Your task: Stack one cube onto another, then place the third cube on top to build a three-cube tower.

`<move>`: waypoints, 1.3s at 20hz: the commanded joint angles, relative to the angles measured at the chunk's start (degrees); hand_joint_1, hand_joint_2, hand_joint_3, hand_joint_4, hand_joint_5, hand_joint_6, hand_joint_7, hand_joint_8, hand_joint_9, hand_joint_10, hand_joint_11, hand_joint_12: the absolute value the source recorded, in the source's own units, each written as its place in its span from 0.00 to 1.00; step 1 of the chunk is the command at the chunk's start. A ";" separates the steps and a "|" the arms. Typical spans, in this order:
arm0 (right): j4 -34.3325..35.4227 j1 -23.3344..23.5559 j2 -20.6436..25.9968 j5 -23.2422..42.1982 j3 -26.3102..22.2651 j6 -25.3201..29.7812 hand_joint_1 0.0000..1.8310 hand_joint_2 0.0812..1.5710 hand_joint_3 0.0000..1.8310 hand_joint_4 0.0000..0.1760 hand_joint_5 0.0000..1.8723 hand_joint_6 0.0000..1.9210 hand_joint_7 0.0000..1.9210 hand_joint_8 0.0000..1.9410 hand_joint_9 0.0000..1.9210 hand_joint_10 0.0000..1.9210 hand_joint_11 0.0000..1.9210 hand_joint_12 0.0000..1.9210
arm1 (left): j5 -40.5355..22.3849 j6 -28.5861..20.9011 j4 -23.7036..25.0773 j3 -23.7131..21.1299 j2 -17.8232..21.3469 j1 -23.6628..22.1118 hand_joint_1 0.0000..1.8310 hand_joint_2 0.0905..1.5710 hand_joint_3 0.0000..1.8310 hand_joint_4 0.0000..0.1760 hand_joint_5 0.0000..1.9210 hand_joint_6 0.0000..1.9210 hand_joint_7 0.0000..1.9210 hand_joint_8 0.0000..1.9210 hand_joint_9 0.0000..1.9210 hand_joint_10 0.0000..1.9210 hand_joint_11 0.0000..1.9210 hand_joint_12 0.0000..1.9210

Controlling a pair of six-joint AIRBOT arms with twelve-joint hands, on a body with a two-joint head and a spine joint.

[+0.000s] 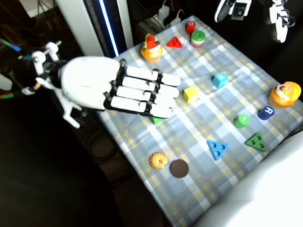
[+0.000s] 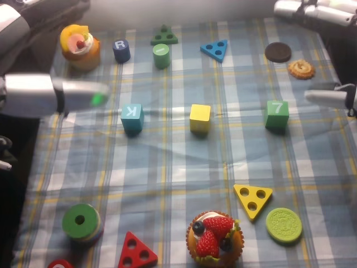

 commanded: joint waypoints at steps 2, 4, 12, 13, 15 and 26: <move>1.38 0.95 0.20 7.08 -0.11 0.40 0.30 0.75 0.00 0.00 0.17 0.00 0.20 0.00 0.17 0.01 0.00 0.36 | -6.96 -0.39 0.11 0.00 0.25 -0.50 0.29 0.58 0.00 1.00 0.13 0.00 0.14 0.00 0.13 0.00 0.01 0.36; 1.37 0.96 0.28 7.11 -0.11 0.49 0.30 0.75 0.00 0.02 0.18 0.00 0.20 0.00 0.17 0.00 0.00 0.33 | -5.56 -0.18 0.17 0.44 0.25 -0.72 0.28 0.58 0.00 1.00 0.12 0.00 0.14 0.00 0.13 0.00 0.00 0.34; 1.02 0.96 0.28 7.25 -0.08 0.49 0.30 0.75 0.00 0.00 0.17 0.00 0.19 0.00 0.17 0.00 0.00 0.35 | 1.66 25.38 -7.65 -1.41 -1.20 -4.37 0.31 0.56 0.00 1.00 0.10 0.00 0.15 0.00 0.14 0.00 0.00 0.27; 0.95 0.96 0.31 7.25 -0.08 0.49 0.30 0.75 0.00 0.00 0.17 0.00 0.20 0.00 0.18 0.00 0.00 0.36 | 3.01 30.04 -9.06 -1.58 -1.89 -5.17 0.32 0.55 0.00 1.00 0.10 0.00 0.14 0.00 0.14 0.00 0.00 0.27; 0.81 0.96 0.45 7.25 -0.11 0.52 0.31 0.75 0.00 0.00 0.18 0.00 0.21 0.00 0.19 0.01 0.00 0.38 | 5.03 40.89 -11.67 -2.09 -3.34 -6.48 0.33 0.54 0.00 1.00 0.10 0.00 0.15 0.00 0.14 0.00 0.02 0.25; -0.13 0.96 0.56 7.22 -0.10 0.88 0.30 0.74 0.00 0.00 0.17 0.00 0.21 0.00 0.19 0.00 0.00 0.37 | 16.27 65.73 -22.03 2.78 -10.39 -10.70 0.40 0.59 0.00 1.00 0.24 0.00 0.17 0.00 0.13 0.00 0.00 0.23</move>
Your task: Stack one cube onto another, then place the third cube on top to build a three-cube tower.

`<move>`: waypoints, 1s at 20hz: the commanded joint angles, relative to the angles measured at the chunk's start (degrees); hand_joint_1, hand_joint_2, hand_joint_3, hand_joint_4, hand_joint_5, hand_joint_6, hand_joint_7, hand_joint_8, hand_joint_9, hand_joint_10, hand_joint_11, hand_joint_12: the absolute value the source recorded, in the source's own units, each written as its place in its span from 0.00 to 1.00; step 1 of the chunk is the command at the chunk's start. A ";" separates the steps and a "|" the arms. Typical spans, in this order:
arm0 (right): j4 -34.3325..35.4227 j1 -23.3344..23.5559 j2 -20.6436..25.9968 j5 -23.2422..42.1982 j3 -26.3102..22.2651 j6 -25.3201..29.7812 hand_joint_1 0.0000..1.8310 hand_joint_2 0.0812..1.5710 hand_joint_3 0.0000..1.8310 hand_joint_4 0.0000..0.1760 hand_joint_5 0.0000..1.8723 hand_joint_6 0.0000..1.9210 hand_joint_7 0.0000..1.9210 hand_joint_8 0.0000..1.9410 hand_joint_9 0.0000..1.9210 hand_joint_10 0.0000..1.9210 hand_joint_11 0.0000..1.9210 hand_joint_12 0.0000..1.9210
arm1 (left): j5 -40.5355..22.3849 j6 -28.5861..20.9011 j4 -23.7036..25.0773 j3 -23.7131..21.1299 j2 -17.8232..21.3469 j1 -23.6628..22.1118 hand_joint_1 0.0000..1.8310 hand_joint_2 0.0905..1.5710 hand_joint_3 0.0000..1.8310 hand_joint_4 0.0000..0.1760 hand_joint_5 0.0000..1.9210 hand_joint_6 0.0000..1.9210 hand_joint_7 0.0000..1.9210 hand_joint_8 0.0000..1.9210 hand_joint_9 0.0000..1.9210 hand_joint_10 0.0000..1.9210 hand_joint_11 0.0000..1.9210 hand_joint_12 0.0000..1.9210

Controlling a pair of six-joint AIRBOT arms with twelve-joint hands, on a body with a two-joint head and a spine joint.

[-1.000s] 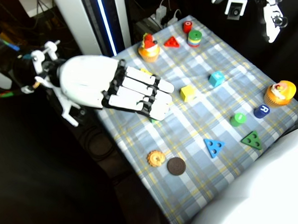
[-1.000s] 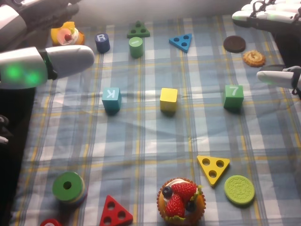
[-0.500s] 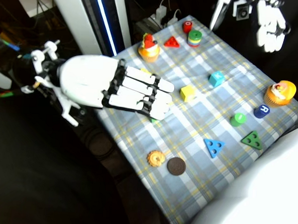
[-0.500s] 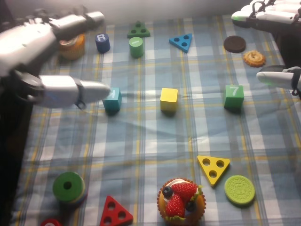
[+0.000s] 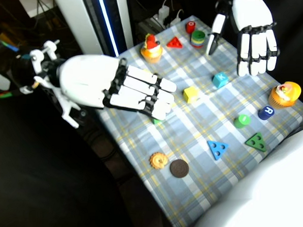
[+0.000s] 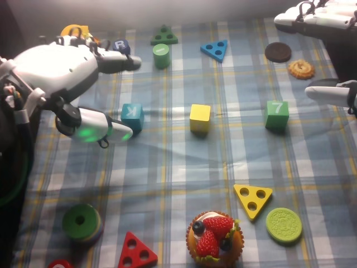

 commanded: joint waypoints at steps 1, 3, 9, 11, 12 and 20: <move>1.40 0.96 0.10 6.87 0.05 0.17 0.30 0.75 0.00 0.00 0.17 0.00 0.21 0.00 0.19 0.00 0.00 0.36 | -4.39 1.37 0.73 0.41 -0.58 -1.02 0.39 0.59 0.00 1.00 0.26 0.01 0.18 0.00 0.13 0.00 0.00 0.23; 1.27 0.96 0.10 6.87 0.05 0.33 0.31 0.75 0.00 0.00 0.17 0.00 0.21 0.00 0.20 0.00 0.00 0.37 | -3.40 3.84 -0.90 1.45 -1.82 -1.28 0.43 0.59 0.00 1.00 0.33 0.00 0.21 0.00 0.15 0.00 0.02 0.24; 1.24 0.96 0.05 6.84 0.04 0.42 0.30 0.75 0.00 0.00 0.16 0.00 0.20 0.00 0.19 0.00 0.00 0.38 | -2.22 7.05 -4.82 3.45 -3.72 -1.29 0.44 0.60 0.00 1.00 0.37 0.00 0.22 0.00 0.16 0.00 0.00 0.25; 1.24 0.95 0.01 6.83 0.03 0.47 0.31 0.75 0.00 0.00 0.16 0.00 0.19 0.00 0.18 0.00 0.00 0.37 | -1.96 7.59 -6.04 4.59 -4.78 -1.45 0.43 0.61 0.00 1.00 0.36 0.00 0.23 0.00 0.15 0.00 0.00 0.25; 1.24 0.95 0.01 6.82 0.03 0.47 0.31 0.75 0.00 0.00 0.16 0.00 0.19 0.00 0.18 0.00 0.00 0.36 | -1.66 8.61 -6.80 5.00 -5.24 -1.67 0.43 0.62 0.00 1.00 0.36 0.00 0.22 0.00 0.15 0.00 0.00 0.24; 1.24 0.89 -0.09 6.78 0.00 0.49 0.32 0.75 0.00 0.01 0.16 0.00 0.19 0.00 0.17 0.00 0.00 0.33 | -0.36 12.21 -10.56 7.21 -7.18 -2.10 0.45 0.62 0.00 1.00 0.38 0.00 0.25 0.00 0.19 0.00 0.00 0.24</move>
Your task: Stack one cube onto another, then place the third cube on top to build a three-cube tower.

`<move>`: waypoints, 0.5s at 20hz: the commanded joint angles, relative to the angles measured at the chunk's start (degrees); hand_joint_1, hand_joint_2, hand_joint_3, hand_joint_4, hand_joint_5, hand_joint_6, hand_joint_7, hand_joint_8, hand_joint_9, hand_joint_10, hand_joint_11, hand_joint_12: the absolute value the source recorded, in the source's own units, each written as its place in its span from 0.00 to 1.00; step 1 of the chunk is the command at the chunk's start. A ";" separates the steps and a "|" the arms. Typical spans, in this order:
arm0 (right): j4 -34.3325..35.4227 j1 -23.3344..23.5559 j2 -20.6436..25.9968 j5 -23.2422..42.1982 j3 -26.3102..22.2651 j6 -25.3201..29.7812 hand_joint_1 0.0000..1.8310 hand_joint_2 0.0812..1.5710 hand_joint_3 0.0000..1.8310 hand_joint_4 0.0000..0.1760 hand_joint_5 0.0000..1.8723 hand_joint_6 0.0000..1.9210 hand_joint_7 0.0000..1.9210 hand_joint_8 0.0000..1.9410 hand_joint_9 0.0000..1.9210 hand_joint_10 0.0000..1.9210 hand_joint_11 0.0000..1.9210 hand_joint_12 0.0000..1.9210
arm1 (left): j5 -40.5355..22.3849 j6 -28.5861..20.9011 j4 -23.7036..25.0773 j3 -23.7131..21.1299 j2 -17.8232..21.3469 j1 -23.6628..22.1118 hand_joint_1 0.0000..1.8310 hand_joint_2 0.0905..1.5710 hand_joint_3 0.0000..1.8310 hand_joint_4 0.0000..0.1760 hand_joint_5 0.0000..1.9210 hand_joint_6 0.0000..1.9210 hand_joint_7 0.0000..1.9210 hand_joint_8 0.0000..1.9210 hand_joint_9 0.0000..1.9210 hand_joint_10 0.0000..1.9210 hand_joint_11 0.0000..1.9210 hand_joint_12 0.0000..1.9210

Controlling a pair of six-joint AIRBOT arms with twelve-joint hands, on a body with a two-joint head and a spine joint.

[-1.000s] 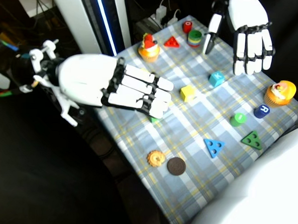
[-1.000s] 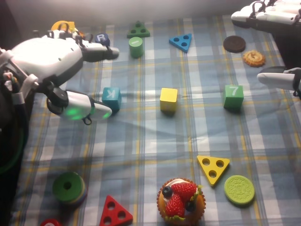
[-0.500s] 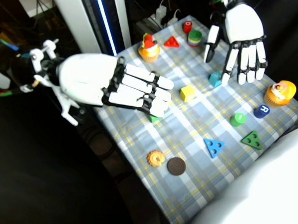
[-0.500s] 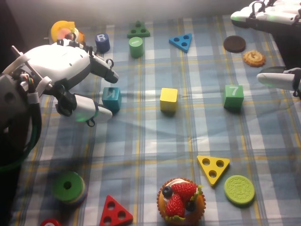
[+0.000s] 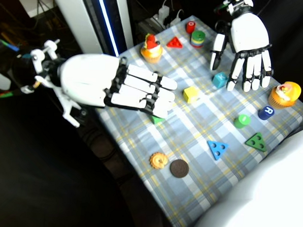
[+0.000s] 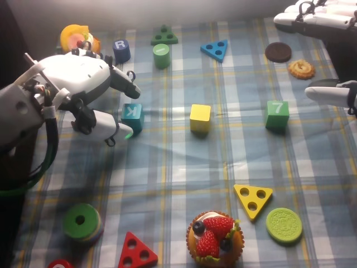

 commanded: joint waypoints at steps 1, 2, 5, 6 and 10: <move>1.41 0.89 -0.10 6.82 0.00 0.21 0.32 0.75 0.00 0.00 0.16 0.00 0.19 0.00 0.17 0.00 0.00 0.33 | -4.40 0.14 1.43 0.31 -0.42 -0.92 0.45 0.61 0.00 1.00 0.38 0.00 0.26 0.00 0.20 0.00 0.00 0.26; 1.41 0.89 -0.11 6.83 0.00 0.21 0.31 0.76 0.00 0.00 0.16 0.00 0.18 0.00 0.17 0.00 0.00 0.34 | -4.30 0.14 1.39 0.50 -0.66 -0.92 0.46 0.61 0.00 1.00 0.39 0.00 0.26 0.00 0.21 0.00 0.00 0.27; 1.41 0.89 -0.11 6.83 -0.01 0.24 0.32 0.76 0.00 0.07 0.16 0.00 0.19 0.00 0.17 0.00 0.00 0.33 | -4.11 0.14 0.96 0.73 -0.98 -0.91 0.48 0.60 0.00 1.00 0.41 0.01 0.28 0.01 0.22 0.01 0.00 0.27; 1.42 0.89 -0.11 6.83 -0.01 0.25 0.33 0.76 0.00 0.06 0.17 0.00 0.19 0.00 0.17 0.00 0.00 0.33 | -4.12 0.14 0.80 0.79 -1.13 -0.91 0.47 0.62 0.00 1.00 0.41 0.00 0.28 0.00 0.22 0.00 0.00 0.26; 1.44 0.89 -0.11 6.84 -0.01 0.34 0.32 0.75 0.00 0.08 0.17 0.00 0.20 0.00 0.18 0.00 0.00 0.36 | -4.32 0.14 0.24 1.06 -1.63 -0.92 0.54 0.70 0.00 1.00 0.47 0.54 0.33 0.01 0.25 0.01 0.00 0.30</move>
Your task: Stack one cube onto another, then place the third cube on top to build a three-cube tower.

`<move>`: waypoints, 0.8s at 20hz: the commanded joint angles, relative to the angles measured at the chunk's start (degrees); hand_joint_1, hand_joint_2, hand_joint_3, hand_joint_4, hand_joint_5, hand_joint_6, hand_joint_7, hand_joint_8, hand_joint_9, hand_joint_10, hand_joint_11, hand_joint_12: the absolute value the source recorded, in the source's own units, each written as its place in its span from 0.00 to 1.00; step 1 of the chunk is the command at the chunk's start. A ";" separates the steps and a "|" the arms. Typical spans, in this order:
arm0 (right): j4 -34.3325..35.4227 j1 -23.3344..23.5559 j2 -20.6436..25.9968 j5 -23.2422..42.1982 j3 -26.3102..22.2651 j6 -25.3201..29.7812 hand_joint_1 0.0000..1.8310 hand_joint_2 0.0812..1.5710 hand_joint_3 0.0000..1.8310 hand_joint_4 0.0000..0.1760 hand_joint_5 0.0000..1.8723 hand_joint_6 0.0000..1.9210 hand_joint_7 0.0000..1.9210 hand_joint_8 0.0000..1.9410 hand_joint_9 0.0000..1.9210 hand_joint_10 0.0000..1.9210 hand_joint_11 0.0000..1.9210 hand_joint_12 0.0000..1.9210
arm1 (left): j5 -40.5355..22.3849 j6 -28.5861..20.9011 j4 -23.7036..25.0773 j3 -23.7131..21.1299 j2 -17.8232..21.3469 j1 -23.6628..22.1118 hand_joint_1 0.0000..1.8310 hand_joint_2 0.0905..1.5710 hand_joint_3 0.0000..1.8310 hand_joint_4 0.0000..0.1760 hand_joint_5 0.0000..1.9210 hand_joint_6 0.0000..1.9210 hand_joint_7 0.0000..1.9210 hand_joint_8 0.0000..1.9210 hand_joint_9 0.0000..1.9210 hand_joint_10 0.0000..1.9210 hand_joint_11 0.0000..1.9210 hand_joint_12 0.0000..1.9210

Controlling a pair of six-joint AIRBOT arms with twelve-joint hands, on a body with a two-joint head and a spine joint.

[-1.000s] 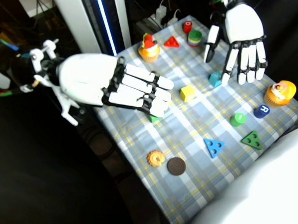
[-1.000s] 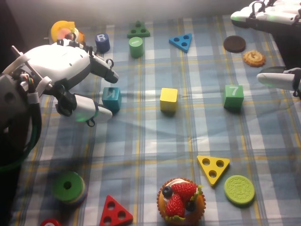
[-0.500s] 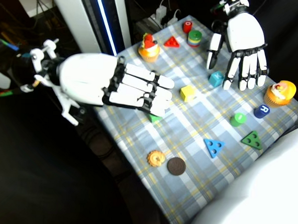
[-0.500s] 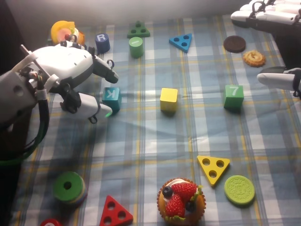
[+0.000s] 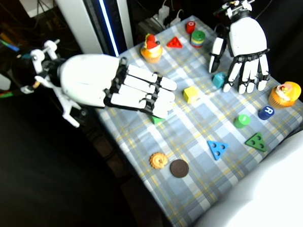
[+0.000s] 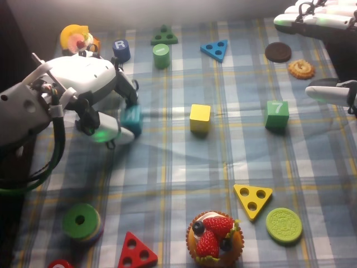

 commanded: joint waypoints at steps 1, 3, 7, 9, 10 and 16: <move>1.44 0.89 -0.11 6.80 -0.01 0.36 0.31 0.75 0.00 0.06 0.17 0.00 0.20 0.00 0.19 0.00 0.00 0.38 | -4.81 0.07 1.12 0.28 -0.39 -0.71 0.54 0.71 0.00 1.00 0.47 0.57 0.35 0.00 0.26 0.01 0.00 0.32; 1.45 0.89 -0.11 6.81 -0.01 0.41 0.30 0.76 0.00 0.07 0.17 0.00 0.20 0.00 0.18 0.00 0.00 0.39 | -5.07 -0.08 0.54 0.60 -0.93 -0.71 0.53 0.72 0.00 1.00 0.46 0.59 0.36 0.00 0.28 0.01 0.01 0.33; 1.53 0.89 -0.10 6.84 -0.01 0.44 0.31 0.76 0.00 0.05 0.17 0.00 0.21 0.00 0.19 0.00 0.00 0.39 | -7.58 -5.95 3.94 -0.44 -0.70 -1.03 0.56 0.73 0.00 0.24 0.45 0.60 0.38 0.00 0.28 0.00 0.01 0.31; 1.53 0.89 -0.10 6.84 -0.01 0.44 0.30 0.76 0.00 0.06 0.17 0.00 0.21 0.00 0.19 0.00 0.00 0.40 | -8.58 -7.82 6.55 -1.42 -0.18 -1.74 0.56 0.73 0.00 0.33 0.45 0.59 0.38 0.00 0.28 0.00 0.02 0.28; 1.53 0.89 -0.11 6.84 0.00 0.44 0.28 0.77 0.00 0.08 0.17 0.00 0.20 0.00 0.19 0.00 0.00 0.40 | -8.92 -9.12 7.96 -1.70 -0.11 -2.37 0.57 0.71 0.00 0.22 0.48 0.55 0.39 0.00 0.27 0.00 0.02 0.25; 1.48 0.90 -0.89 6.83 0.60 0.44 0.27 0.79 0.00 0.00 0.17 0.00 0.21 0.00 0.20 0.00 0.00 0.38 | -9.49 -11.44 11.98 -1.00 -3.04 -5.65 0.55 0.71 0.00 1.00 0.48 0.55 0.37 0.00 0.27 0.00 0.03 0.26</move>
